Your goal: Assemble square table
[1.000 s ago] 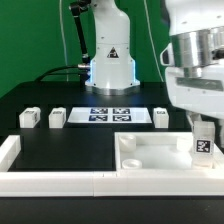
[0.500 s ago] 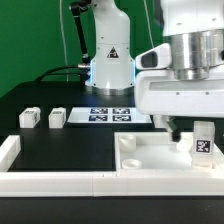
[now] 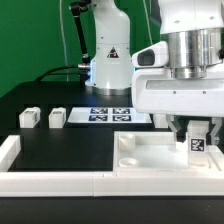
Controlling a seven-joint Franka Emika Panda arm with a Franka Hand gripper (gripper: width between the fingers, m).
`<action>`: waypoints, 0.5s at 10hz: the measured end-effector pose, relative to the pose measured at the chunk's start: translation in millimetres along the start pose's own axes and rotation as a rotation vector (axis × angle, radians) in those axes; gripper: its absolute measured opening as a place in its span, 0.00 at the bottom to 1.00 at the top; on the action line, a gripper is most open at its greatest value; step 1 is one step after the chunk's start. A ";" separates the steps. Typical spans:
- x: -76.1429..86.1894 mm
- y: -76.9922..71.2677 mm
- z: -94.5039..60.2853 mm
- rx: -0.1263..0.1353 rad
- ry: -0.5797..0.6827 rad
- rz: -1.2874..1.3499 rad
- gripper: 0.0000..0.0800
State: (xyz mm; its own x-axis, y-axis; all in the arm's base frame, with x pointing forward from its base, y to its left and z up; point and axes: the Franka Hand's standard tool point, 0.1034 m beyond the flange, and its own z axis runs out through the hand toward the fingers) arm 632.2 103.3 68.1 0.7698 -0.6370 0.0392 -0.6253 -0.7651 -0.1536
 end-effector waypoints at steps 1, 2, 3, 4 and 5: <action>-0.2 0.0 0.2 0.000 0.000 0.075 0.36; -0.2 0.2 0.5 0.000 -0.001 0.127 0.36; -0.5 0.4 1.1 -0.001 -0.002 0.237 0.36; -1.5 0.1 1.5 -0.003 -0.004 0.324 0.36; -3.4 -0.1 2.1 -0.013 -0.017 0.479 0.36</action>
Offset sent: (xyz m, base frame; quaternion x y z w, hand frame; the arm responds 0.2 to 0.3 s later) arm 0.0059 -0.0036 -0.0003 -0.0176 0.0169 0.2133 0.9767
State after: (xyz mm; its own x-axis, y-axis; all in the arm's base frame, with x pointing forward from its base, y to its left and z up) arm 630.0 105.7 65.9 0.3964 -0.9168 -0.0489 -0.9117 -0.3869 -0.1384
